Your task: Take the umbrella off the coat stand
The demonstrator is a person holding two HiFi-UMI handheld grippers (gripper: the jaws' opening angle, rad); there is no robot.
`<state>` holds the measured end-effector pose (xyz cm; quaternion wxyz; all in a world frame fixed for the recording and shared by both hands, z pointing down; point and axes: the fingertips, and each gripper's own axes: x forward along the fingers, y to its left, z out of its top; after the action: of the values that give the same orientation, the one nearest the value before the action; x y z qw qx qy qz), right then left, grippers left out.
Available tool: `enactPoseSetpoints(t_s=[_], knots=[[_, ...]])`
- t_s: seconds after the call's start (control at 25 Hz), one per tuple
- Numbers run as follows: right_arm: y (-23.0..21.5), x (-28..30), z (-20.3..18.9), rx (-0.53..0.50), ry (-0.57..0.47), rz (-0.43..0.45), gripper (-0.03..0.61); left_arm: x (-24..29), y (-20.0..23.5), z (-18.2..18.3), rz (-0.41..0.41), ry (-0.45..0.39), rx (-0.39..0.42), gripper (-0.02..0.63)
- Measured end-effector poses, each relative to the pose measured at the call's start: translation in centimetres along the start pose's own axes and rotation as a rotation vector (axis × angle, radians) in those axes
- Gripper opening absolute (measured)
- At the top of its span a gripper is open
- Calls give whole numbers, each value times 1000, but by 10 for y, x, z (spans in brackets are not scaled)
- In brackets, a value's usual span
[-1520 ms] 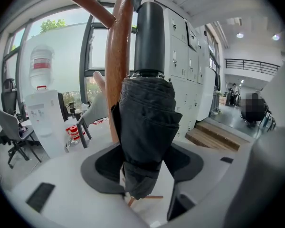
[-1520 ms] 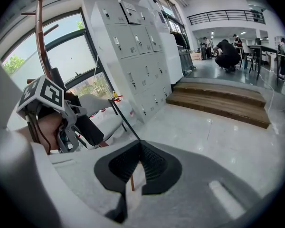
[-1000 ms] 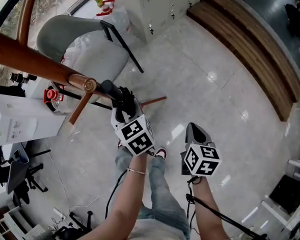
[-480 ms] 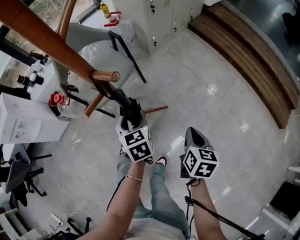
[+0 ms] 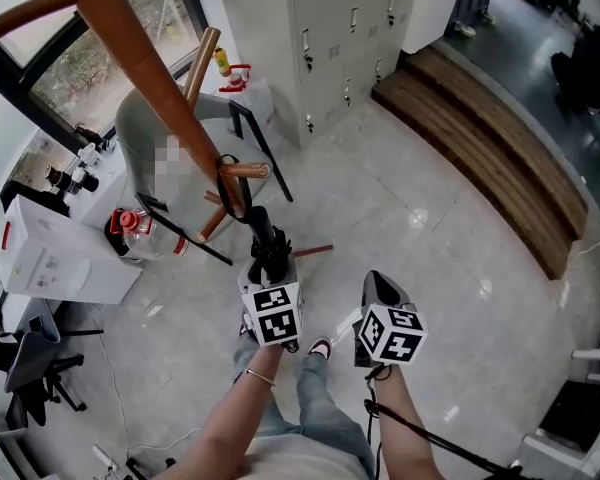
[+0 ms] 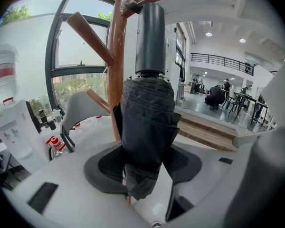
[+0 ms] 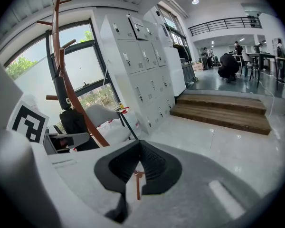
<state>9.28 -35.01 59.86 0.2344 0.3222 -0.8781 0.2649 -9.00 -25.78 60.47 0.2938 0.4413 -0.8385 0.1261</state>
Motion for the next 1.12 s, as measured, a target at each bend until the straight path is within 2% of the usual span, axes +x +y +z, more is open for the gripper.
enactPoseSetpoints(t_s=[0.2,0.76,1.12], knots=[[12,-11,11,-18,-12,8,5,-19,-5,18,-41,-18,59,222],[40,-31,46,-37,-80,20,5,-66,-19,50,-163,-57,144,222],[39,-47,63,-21,-117,-18,5,-84,-37,78,-239,-115,196,224]])
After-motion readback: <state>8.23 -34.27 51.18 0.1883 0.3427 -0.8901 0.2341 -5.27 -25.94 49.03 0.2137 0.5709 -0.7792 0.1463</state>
